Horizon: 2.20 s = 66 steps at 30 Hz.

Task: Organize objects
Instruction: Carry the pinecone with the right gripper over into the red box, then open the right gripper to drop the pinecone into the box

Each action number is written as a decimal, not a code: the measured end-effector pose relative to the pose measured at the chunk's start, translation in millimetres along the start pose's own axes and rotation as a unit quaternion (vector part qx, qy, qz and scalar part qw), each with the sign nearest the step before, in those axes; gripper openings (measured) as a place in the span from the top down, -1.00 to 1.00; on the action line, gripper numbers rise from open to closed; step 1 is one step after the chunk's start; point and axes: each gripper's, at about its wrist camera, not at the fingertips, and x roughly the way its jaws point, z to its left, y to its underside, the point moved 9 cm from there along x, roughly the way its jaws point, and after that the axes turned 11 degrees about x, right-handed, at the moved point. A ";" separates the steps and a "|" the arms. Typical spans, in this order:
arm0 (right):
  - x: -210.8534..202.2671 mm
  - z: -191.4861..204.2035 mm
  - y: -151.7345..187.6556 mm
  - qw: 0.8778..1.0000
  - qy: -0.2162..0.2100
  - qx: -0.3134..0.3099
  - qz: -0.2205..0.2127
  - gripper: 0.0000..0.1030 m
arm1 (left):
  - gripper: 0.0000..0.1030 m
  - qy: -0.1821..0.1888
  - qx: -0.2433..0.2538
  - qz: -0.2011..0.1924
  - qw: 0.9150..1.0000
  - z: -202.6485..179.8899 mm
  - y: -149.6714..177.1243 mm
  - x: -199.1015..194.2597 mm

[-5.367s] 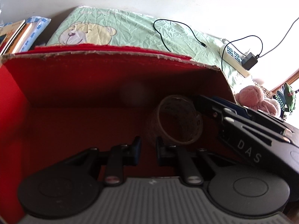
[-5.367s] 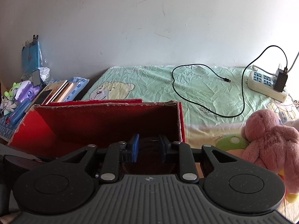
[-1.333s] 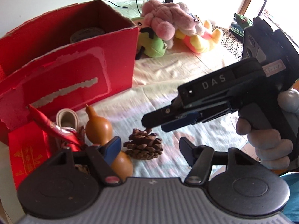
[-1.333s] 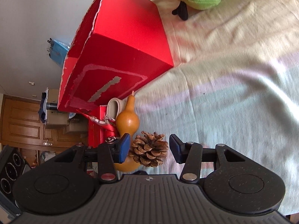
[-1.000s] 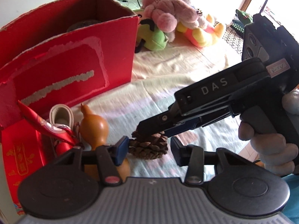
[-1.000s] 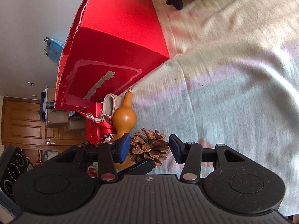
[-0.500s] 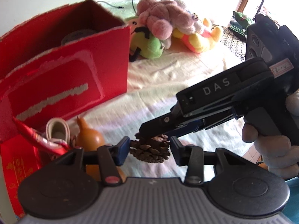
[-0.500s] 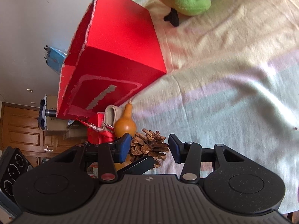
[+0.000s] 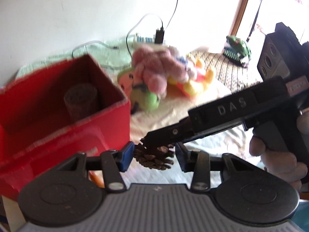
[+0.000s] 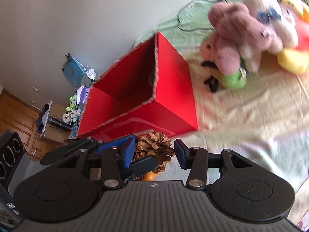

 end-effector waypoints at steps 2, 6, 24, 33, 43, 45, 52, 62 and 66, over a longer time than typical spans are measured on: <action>-0.7 8.6 -7.0 1.000 0.001 -0.013 -0.016 0.06 | 0.17 0.001 -0.001 -0.014 1.000 5.8 -9.1 -5.2; 3.1 17.9 -21.5 0.999 -0.007 -0.021 -0.036 0.06 | 0.17 -0.005 0.001 -0.040 0.999 15.7 -25.7 -13.3; 71.0 51.8 -70.8 0.991 0.038 -0.120 -0.038 0.11 | 0.17 -0.016 -0.057 -0.070 0.996 98.2 -39.8 10.3; 89.9 45.7 -65.0 0.984 0.086 -0.151 -0.034 0.09 | 0.15 0.011 -0.103 -0.045 0.994 114.9 -21.4 41.8; 93.7 45.6 -62.5 0.978 0.102 -0.173 -0.053 0.09 | 0.17 0.022 -0.113 -0.015 0.993 115.3 -11.0 58.3; 94.1 45.6 -62.2 0.978 0.101 -0.174 -0.059 0.08 | 0.17 0.022 -0.117 -0.013 0.993 116.3 -10.3 59.9; 94.3 45.6 -62.6 0.977 0.097 -0.175 -0.070 0.07 | 0.05 0.021 -0.122 -0.007 0.992 121.1 -9.8 63.6; 95.3 45.5 -63.9 0.975 0.093 -0.180 -0.086 0.07 | -0.33 0.006 -0.141 0.008 0.990 129.2 -4.1 67.4; 94.3 44.3 -65.5 0.977 0.086 -0.172 -0.088 0.07 | -0.40 -0.004 -0.142 0.014 0.990 129.9 -4.4 68.0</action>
